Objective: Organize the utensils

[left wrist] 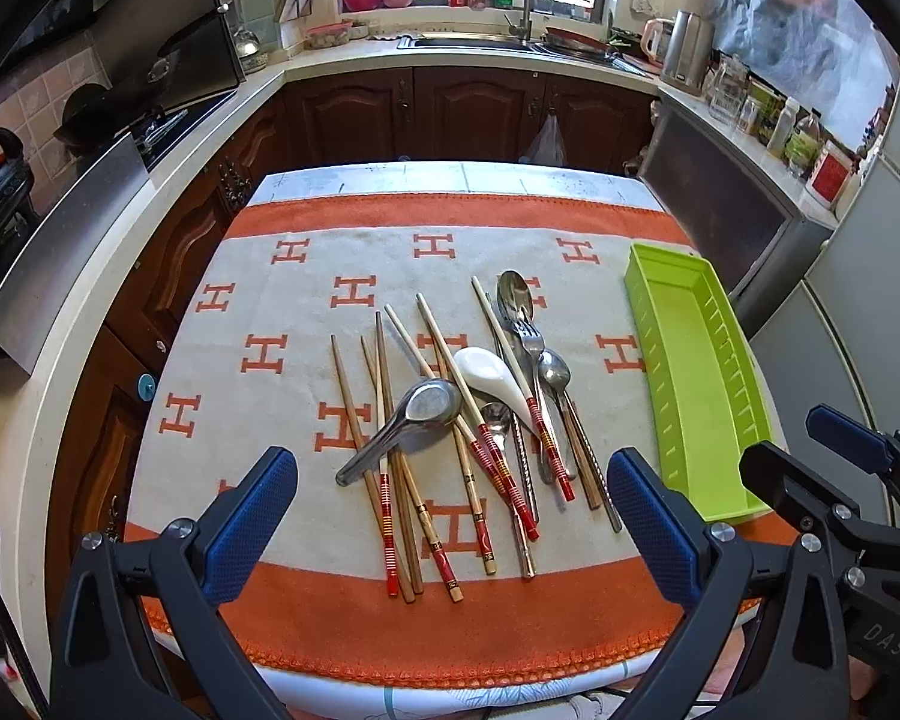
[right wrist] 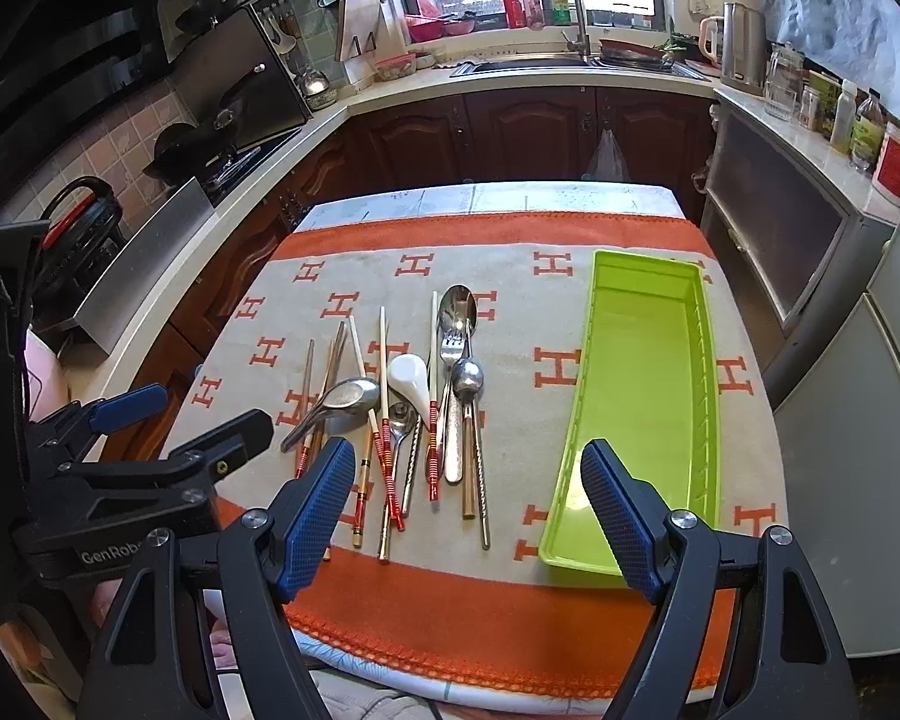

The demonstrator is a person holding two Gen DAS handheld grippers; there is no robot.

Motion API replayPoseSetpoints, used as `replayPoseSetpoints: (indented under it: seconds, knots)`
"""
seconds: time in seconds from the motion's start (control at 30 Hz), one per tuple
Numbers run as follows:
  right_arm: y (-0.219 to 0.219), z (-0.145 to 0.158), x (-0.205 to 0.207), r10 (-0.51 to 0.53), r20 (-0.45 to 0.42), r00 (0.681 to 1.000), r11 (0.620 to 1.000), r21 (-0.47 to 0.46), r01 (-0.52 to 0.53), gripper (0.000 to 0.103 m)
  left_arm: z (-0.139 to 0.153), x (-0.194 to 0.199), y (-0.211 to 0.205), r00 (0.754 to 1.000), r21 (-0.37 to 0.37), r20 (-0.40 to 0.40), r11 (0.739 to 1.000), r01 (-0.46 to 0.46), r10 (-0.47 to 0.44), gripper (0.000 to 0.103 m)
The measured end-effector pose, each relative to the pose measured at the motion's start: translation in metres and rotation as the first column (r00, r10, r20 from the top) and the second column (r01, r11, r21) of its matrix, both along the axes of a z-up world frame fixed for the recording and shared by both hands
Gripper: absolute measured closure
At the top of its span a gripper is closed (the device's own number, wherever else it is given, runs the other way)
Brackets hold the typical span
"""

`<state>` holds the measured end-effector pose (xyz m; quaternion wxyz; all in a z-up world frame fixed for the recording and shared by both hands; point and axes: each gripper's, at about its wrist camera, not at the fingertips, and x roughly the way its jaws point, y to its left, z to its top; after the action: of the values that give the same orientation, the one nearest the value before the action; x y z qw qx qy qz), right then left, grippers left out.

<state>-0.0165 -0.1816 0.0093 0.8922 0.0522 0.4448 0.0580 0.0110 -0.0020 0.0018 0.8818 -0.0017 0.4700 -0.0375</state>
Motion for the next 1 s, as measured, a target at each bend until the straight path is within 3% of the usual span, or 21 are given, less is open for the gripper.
replayPoseSetpoints:
  seconds: [0.2, 0.3, 0.43, 0.67, 0.8, 0.93, 1.0]
  knots:
    - [0.001, 0.011, 0.005, 0.012, -0.005, 1.0, 1.0, -0.016, -0.012, 0.029, 0.012, 0.006, 0.012, 1.0, -0.011, 0.027, 1.0, 0.009, -0.008, 0.001]
    - [0.002, 0.016, 0.014, 0.031, -0.025, 0.999, 1.0, 0.005, -0.03, 0.034, 0.015, 0.021, 0.016, 0.999, 0.012, -0.028, 0.999, 0.045, -0.045, 0.001]
    - [0.003, 0.025, 0.037, 0.053, -0.045, 0.998, 0.999, 0.012, -0.052, 0.037, 0.013, 0.048, 0.035, 0.994, -0.024, -0.096, 0.998, 0.055, -0.057, 0.001]
    - [0.012, 0.018, 0.089, 0.081, -0.139, 0.987, 0.996, 0.041, -0.076, 0.045, -0.008, 0.084, 0.072, 0.986, -0.079, -0.169, 0.997, -0.005, -0.008, 0.001]
    - [0.015, -0.008, 0.122, 0.092, -0.228, 0.969, 0.994, 0.082, -0.076, 0.054, -0.028, 0.101, 0.088, 0.974, -0.13, -0.228, 0.991, -0.037, 0.006, 0.011]
    - [0.019, -0.037, 0.149, 0.1, -0.299, 0.949, 0.991, 0.117, -0.067, 0.06, -0.05, 0.115, 0.096, 0.962, -0.145, -0.272, 0.988, -0.051, 0.009, 0.033]
    - [0.024, -0.05, 0.162, 0.103, -0.327, 0.939, 0.99, 0.123, -0.066, 0.061, -0.063, 0.123, 0.099, 0.954, -0.147, -0.298, 0.987, -0.058, 0.012, 0.039]
